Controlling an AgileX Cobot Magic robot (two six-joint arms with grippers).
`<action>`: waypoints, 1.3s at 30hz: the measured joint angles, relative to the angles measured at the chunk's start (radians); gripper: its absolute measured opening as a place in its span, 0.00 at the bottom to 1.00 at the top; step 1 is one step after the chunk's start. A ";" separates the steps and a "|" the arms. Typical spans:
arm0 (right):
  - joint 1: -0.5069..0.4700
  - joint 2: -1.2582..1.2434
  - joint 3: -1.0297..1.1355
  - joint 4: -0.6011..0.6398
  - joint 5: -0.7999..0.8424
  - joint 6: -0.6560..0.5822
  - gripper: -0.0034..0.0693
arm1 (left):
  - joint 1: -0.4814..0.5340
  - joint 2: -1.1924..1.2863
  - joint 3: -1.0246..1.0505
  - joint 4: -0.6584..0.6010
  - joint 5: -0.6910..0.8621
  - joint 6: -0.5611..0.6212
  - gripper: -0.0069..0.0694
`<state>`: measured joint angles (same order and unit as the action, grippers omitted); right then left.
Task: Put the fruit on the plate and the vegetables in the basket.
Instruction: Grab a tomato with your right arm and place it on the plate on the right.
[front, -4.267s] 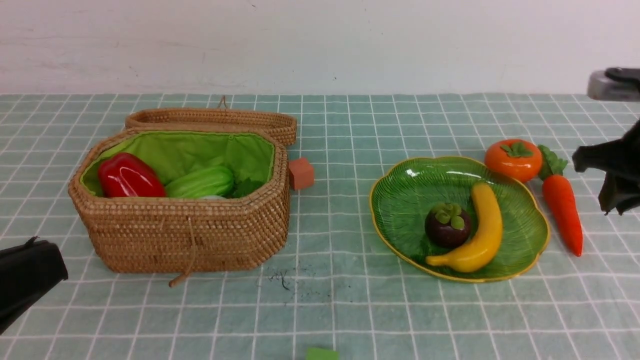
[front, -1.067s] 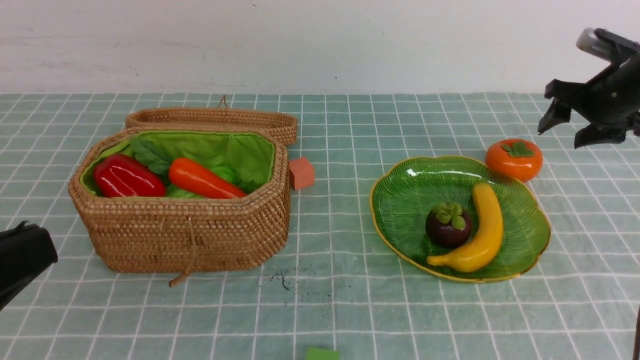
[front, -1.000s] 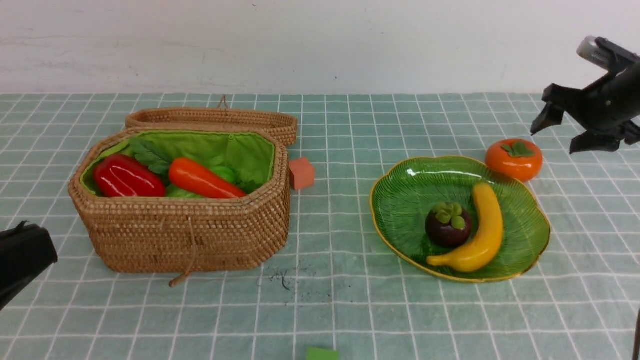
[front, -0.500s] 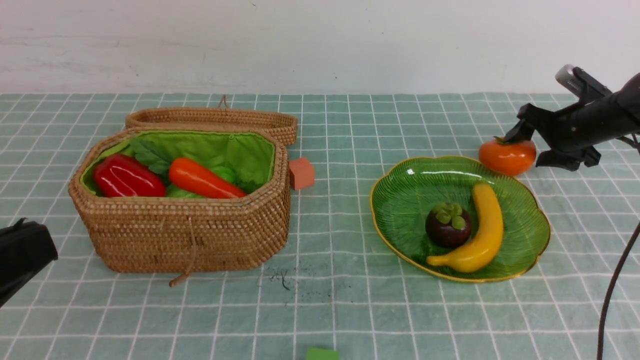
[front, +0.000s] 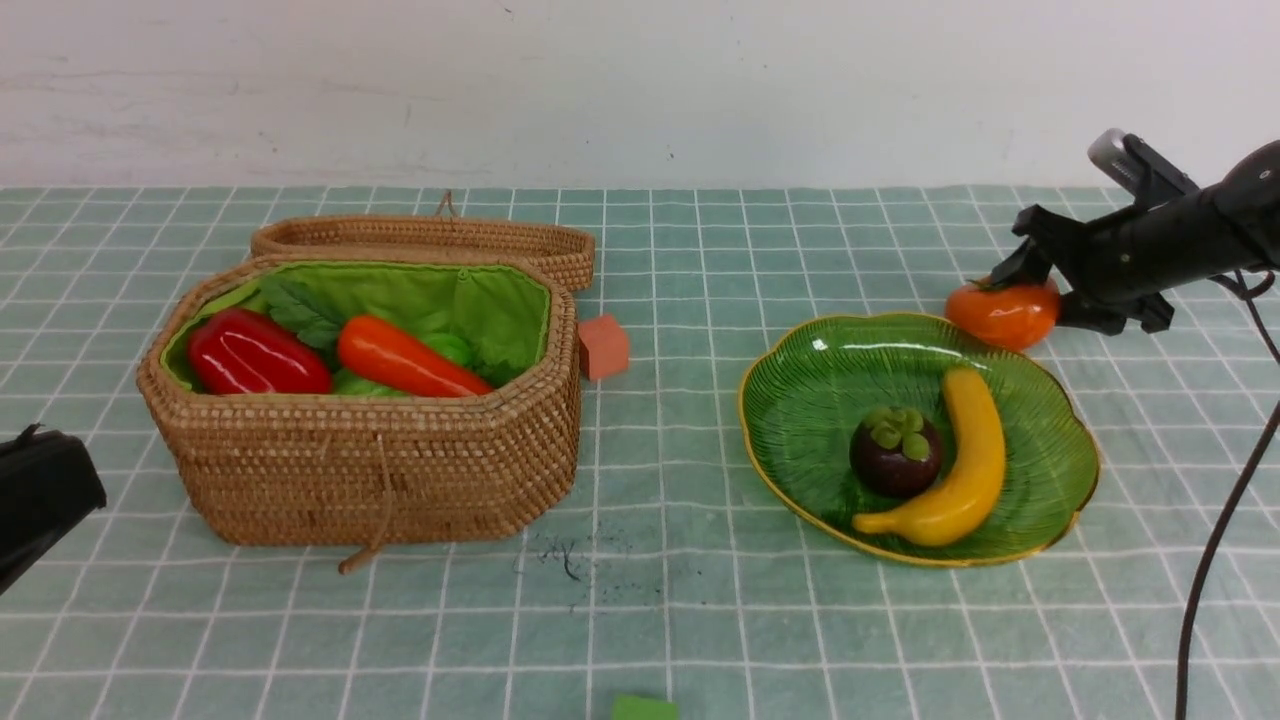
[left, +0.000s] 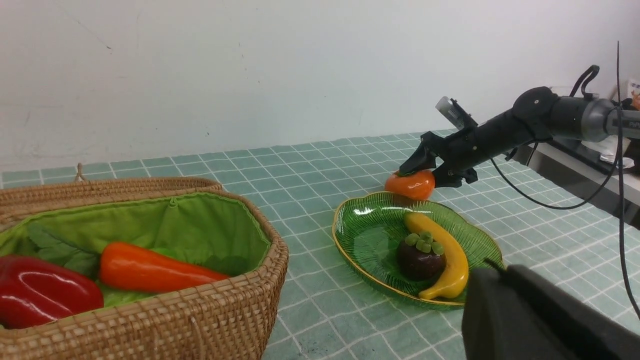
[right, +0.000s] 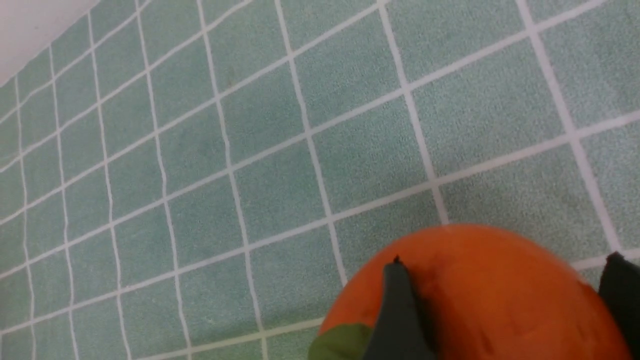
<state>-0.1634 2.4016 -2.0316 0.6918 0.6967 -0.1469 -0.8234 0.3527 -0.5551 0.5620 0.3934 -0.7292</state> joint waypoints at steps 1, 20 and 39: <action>0.000 0.000 0.000 0.000 0.000 0.000 0.70 | 0.000 0.000 0.000 0.003 0.000 0.000 0.08; 0.171 -0.392 0.215 -0.181 0.272 -0.080 0.70 | 0.000 0.000 0.000 0.234 0.046 -0.256 0.08; 0.219 -0.433 0.294 -0.306 0.277 0.037 0.93 | 0.000 0.000 0.000 0.223 0.098 -0.262 0.08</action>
<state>0.0554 1.9685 -1.7379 0.3856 0.9733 -0.1103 -0.8234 0.3527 -0.5551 0.7849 0.4914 -0.9915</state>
